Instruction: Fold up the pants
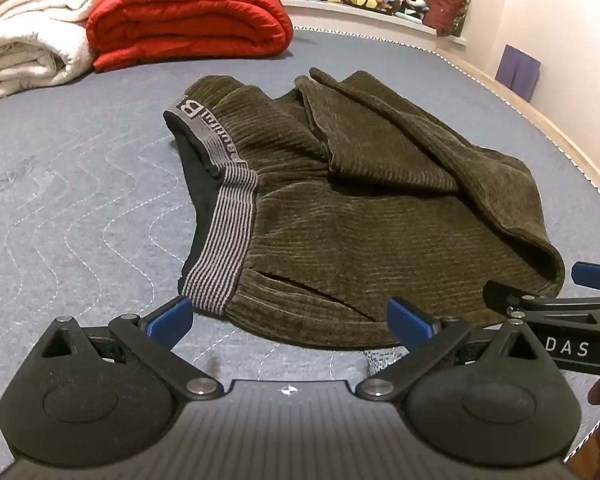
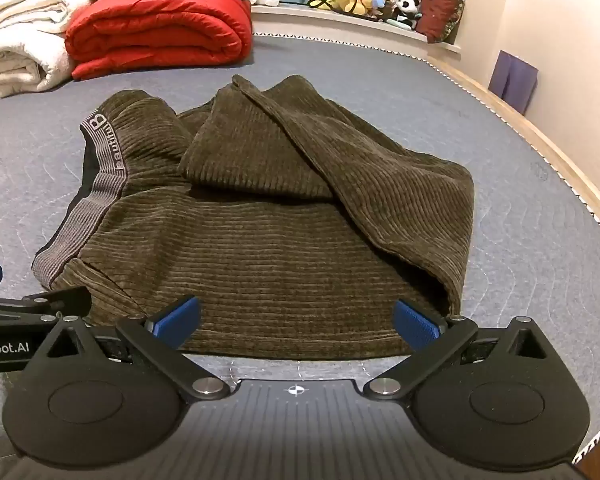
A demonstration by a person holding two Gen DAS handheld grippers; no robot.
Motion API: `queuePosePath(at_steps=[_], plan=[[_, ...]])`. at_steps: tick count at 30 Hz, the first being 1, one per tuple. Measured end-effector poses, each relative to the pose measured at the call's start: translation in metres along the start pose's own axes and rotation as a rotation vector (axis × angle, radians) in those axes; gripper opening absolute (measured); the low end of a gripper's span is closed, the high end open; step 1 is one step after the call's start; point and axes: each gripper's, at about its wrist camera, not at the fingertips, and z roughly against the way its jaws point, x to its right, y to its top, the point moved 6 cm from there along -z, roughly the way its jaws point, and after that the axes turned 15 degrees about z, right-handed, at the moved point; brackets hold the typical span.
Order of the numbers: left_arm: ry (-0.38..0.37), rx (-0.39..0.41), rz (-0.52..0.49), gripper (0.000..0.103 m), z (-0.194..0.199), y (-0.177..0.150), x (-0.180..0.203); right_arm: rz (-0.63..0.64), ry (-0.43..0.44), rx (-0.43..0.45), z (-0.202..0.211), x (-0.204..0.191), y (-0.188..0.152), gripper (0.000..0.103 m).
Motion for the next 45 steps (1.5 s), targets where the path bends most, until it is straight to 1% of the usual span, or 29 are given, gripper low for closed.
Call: queuePosePath(at_steps=[5, 7, 9, 10, 14, 16, 18, 20, 28, 33, 38, 40, 43, 45], plan=[[0.004, 0.002, -0.001, 0.103, -0.001, -0.005, 0.000, 0.000, 0.001, -0.003, -0.001, -0.001, 0.000, 0.102], [-0.003, 0.018, -0.004, 0.103, 0.005, -0.001, -0.004, -0.001, 0.001, 0.000, -0.001, -0.002, 0.000, 0.102], [-0.008, 0.062, -0.006, 0.103, 0.013, 0.004, -0.005, -0.010, -0.004, 0.018, 0.001, -0.001, 0.002, 0.102], [-0.005, 0.074, -0.005, 0.103, 0.016, 0.014, 0.000, -0.022, -0.009, 0.039, 0.006, 0.001, 0.004, 0.102], [-0.022, 0.172, -0.011, 0.103, 0.033, 0.030, 0.001, -0.040, -0.045, 0.163, 0.024, 0.006, 0.017, 0.102], [-0.026, 0.194, -0.017, 0.103, 0.038, 0.033, 0.002, -0.040, -0.069, 0.216, 0.034, 0.008, 0.024, 0.102], [-0.030, 0.197, -0.015, 0.103, 0.039, 0.034, 0.002, -0.033, -0.080, 0.249, 0.039, 0.009, 0.028, 0.102], [-0.036, 0.190, -0.009, 0.103, 0.040, 0.036, 0.001, -0.015, -0.087, 0.259, 0.042, 0.007, 0.029, 0.102], [-0.036, 0.161, -0.003, 0.103, 0.037, 0.034, -0.001, -0.021, -0.072, 0.216, 0.034, 0.004, 0.025, 0.102], [-0.032, 0.138, 0.007, 0.103, 0.033, 0.032, -0.002, -0.043, -0.064, 0.167, 0.026, 0.008, 0.019, 0.102], [-0.055, 0.065, 0.073, 0.103, 0.024, 0.029, -0.010, -0.078, -0.038, 0.107, 0.016, 0.012, 0.014, 0.102], [-0.053, 0.048, 0.094, 0.103, 0.022, 0.030, -0.013, -0.089, -0.032, 0.090, 0.013, 0.014, 0.012, 0.102], [-0.031, 0.050, 0.086, 0.103, 0.022, 0.030, -0.012, -0.100, -0.026, 0.079, 0.012, 0.016, 0.011, 0.101], [-0.019, 0.055, 0.072, 0.103, 0.023, 0.030, -0.011, -0.102, -0.023, 0.082, 0.013, 0.016, 0.011, 0.099]])
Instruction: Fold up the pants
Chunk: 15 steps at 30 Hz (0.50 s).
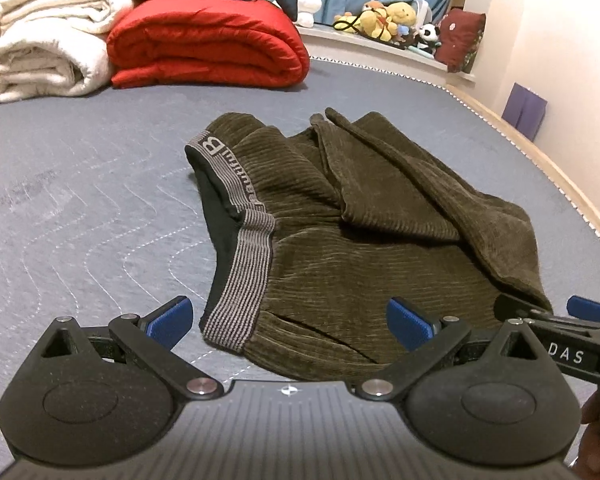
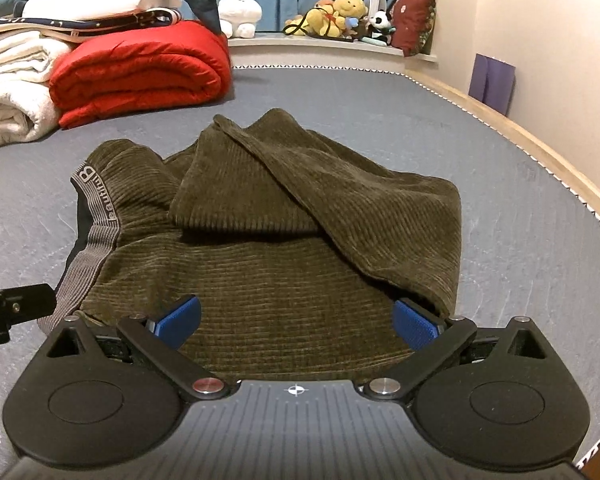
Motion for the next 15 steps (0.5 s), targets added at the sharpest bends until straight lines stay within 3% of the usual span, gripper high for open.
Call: queuePosePath(at_steps=[4, 8, 15], plan=[[-0.019, -0.005, -0.021, 0.103, 0.0013, -0.0008, 0.0040, -0.006, -0.004, 0.012, -0.0004, 0.0000, -0.0005, 0.097], [-0.091, -0.018, -0.026, 0.103, 0.0036, -0.0047, 0.0068, -0.021, 0.012, 0.020, -0.0014, 0.0006, -0.0007, 0.096], [-0.107, 0.046, -0.036, 0.103, 0.0104, -0.0040, 0.0103, -0.028, 0.015, 0.030, -0.0029, -0.0004, 0.0008, 0.096]])
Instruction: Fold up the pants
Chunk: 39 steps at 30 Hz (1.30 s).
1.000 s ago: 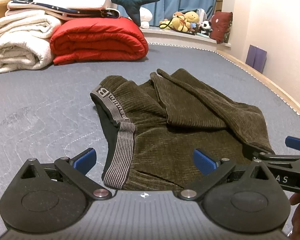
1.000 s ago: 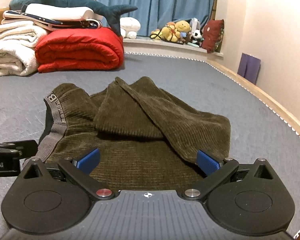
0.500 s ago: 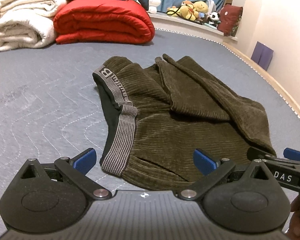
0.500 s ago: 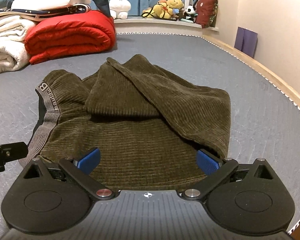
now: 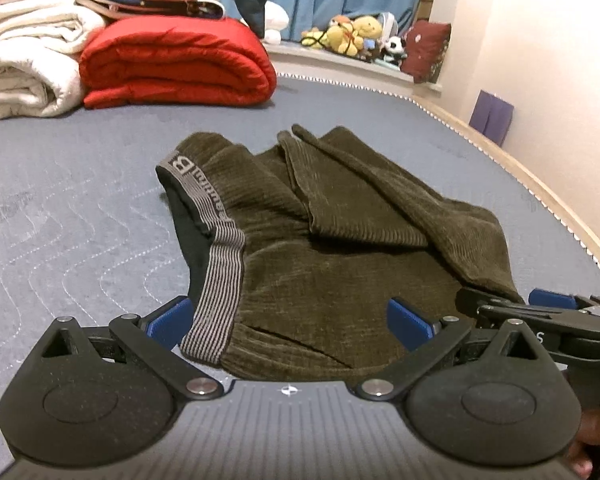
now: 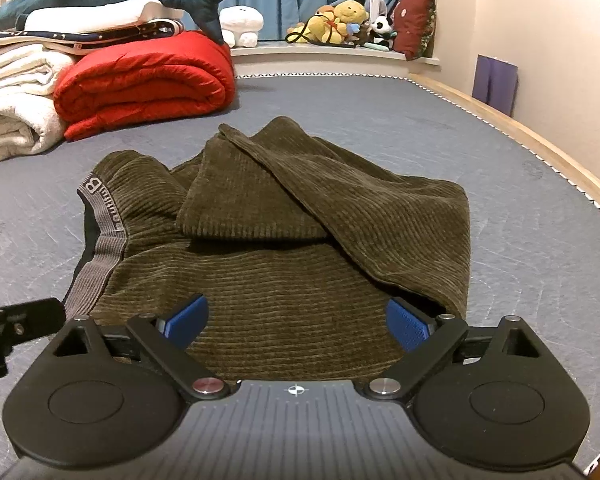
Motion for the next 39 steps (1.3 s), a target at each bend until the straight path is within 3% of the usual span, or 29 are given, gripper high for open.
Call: queuePosePath(at_steps=[4, 7, 9, 14, 17, 22, 26, 27, 28, 30, 33, 39], plan=[[-0.018, 0.085, -0.010, 0.102, 0.007, 0.003, 0.002, -0.017, 0.001, -0.009, -0.004, 0.002, -0.001, 0.095], [0.026, 0.203, -0.046, 0.102, 0.016, 0.009, 0.003, -0.016, 0.013, 0.005, -0.004, 0.000, 0.000, 0.095], [0.040, 0.227, -0.061, 0.102, 0.016, 0.012, 0.002, -0.012, 0.010, 0.025, -0.001, -0.002, 0.001, 0.095], [0.016, 0.183, 0.019, 0.102, 0.014, 0.022, -0.007, 0.025, 0.006, 0.131, 0.011, -0.009, 0.014, 0.095], [-0.011, 0.076, 0.023, 0.097, 0.000, 0.031, -0.010, 0.069, -0.010, 0.159, 0.011, -0.016, 0.020, 0.095], [-0.036, -0.008, 0.057, 0.057, -0.027, 0.079, -0.030, 0.021, 0.026, 0.131, -0.001, -0.021, 0.024, 0.095], [-0.130, 0.055, 0.114, 0.044, -0.037, 0.104, -0.064, 0.034, 0.117, 0.144, -0.001, -0.036, 0.029, 0.095], [-0.129, 0.028, 0.130, 0.035, -0.045, 0.104, -0.073, 0.051, 0.128, 0.144, -0.001, -0.041, 0.030, 0.095], [-0.129, -0.022, 0.172, 0.032, -0.055, 0.106, -0.081, 0.073, 0.136, 0.141, -0.002, -0.046, 0.030, 0.093], [-0.190, -0.069, 0.237, 0.032, -0.069, 0.114, -0.090, 0.118, 0.166, 0.133, -0.005, -0.057, 0.029, 0.083], [-0.148, -0.061, 0.271, 0.032, -0.089, 0.125, -0.106, 0.192, 0.239, 0.099, -0.016, -0.077, 0.025, 0.072], [-0.116, -0.169, 0.387, 0.039, -0.140, 0.119, -0.133, 0.373, 0.367, 0.070, -0.024, -0.123, 0.019, 0.070]])
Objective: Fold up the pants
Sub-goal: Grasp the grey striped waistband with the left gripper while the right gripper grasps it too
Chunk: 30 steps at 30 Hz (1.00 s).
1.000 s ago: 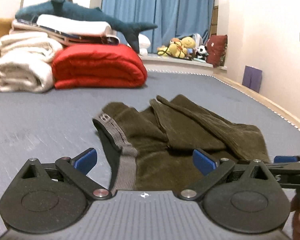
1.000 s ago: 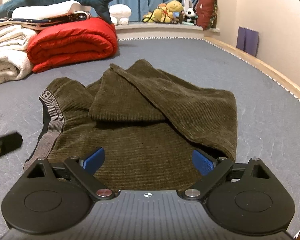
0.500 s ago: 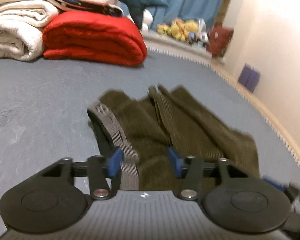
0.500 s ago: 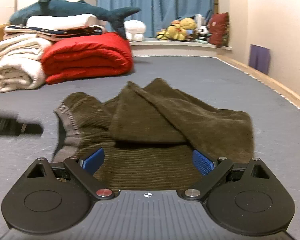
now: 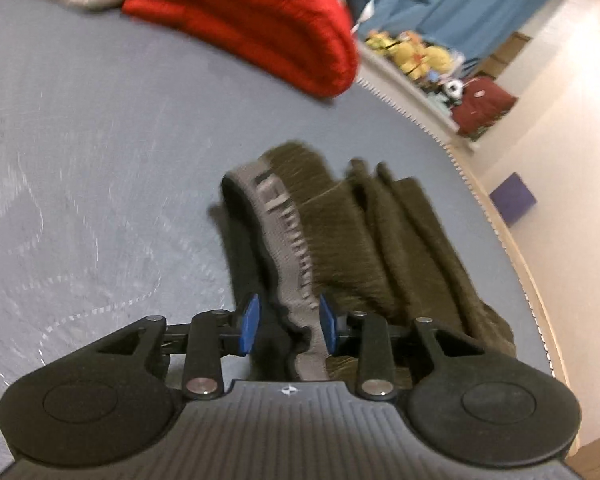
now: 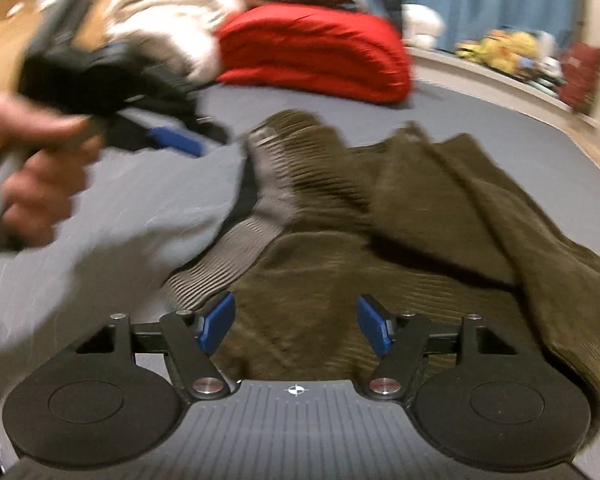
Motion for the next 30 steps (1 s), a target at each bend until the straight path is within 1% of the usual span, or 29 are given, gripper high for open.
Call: queuePosePath(at_steps=[2, 4, 5, 6, 9, 13, 14, 15, 16, 17, 19, 20, 22, 24, 25, 27, 28, 30], plan=[[0.017, -0.037, 0.027, 0.044, -0.016, 0.002, -0.010, 0.059, 0.035, -0.009, -0.007, -0.014, 0.001, 0.073], [0.014, -0.084, 0.057, 0.052, -0.030, 0.002, -0.019, 0.122, 0.072, -0.025, -0.015, -0.027, -0.001, 0.078], [0.003, -0.107, 0.070, 0.059, -0.037, 0.004, -0.024, 0.150, 0.085, -0.034, -0.020, -0.033, -0.002, 0.082], [-0.011, -0.127, 0.086, 0.065, -0.043, 0.004, -0.027, 0.175, 0.095, -0.045, -0.025, -0.037, -0.003, 0.083], [-0.028, -0.159, 0.120, 0.067, -0.058, 0.000, -0.034, 0.231, 0.106, -0.076, -0.039, -0.045, -0.007, 0.083], [-0.071, -0.169, 0.109, 0.068, -0.067, -0.003, -0.029, 0.212, 0.109, -0.115, -0.051, -0.042, -0.011, 0.084], [-0.085, -0.175, 0.106, 0.071, -0.070, -0.004, -0.027, 0.208, 0.109, -0.116, -0.053, -0.041, -0.011, 0.084], [-0.091, -0.173, 0.099, 0.077, -0.073, -0.005, -0.024, 0.208, 0.110, -0.116, -0.055, -0.041, -0.009, 0.084], [-0.104, -0.168, 0.086, 0.081, -0.075, -0.007, -0.021, 0.208, 0.112, -0.114, -0.057, -0.041, -0.007, 0.084], [-0.116, -0.167, 0.078, 0.087, -0.077, -0.008, -0.017, 0.205, 0.118, -0.113, -0.058, -0.042, -0.006, 0.085], [-0.127, -0.158, 0.055, 0.093, -0.083, -0.011, -0.011, 0.204, 0.120, -0.109, -0.057, -0.043, -0.006, 0.082], [-0.136, -0.151, 0.047, 0.095, -0.085, -0.011, -0.009, 0.209, 0.118, -0.105, -0.056, -0.043, -0.005, 0.080], [-0.142, -0.121, 0.056, 0.095, -0.088, -0.009, -0.009, 0.220, 0.113, -0.098, -0.059, -0.042, -0.003, 0.076], [-0.145, -0.096, 0.090, 0.095, -0.090, -0.008, -0.010, 0.244, 0.113, -0.085, -0.059, -0.043, -0.001, 0.067], [-0.143, -0.083, 0.097, 0.095, -0.091, -0.008, -0.010, 0.250, 0.120, -0.081, -0.058, -0.043, -0.001, 0.064], [-0.130, -0.063, 0.085, 0.095, -0.093, -0.008, -0.006, 0.253, 0.133, -0.068, -0.054, -0.045, 0.000, 0.049], [-0.123, -0.058, 0.070, 0.095, -0.095, -0.009, -0.004, 0.250, 0.136, -0.061, -0.051, -0.045, 0.000, 0.045], [-0.117, -0.057, 0.049, 0.095, -0.098, -0.010, 0.001, 0.245, 0.150, -0.042, -0.046, -0.043, 0.003, 0.026]])
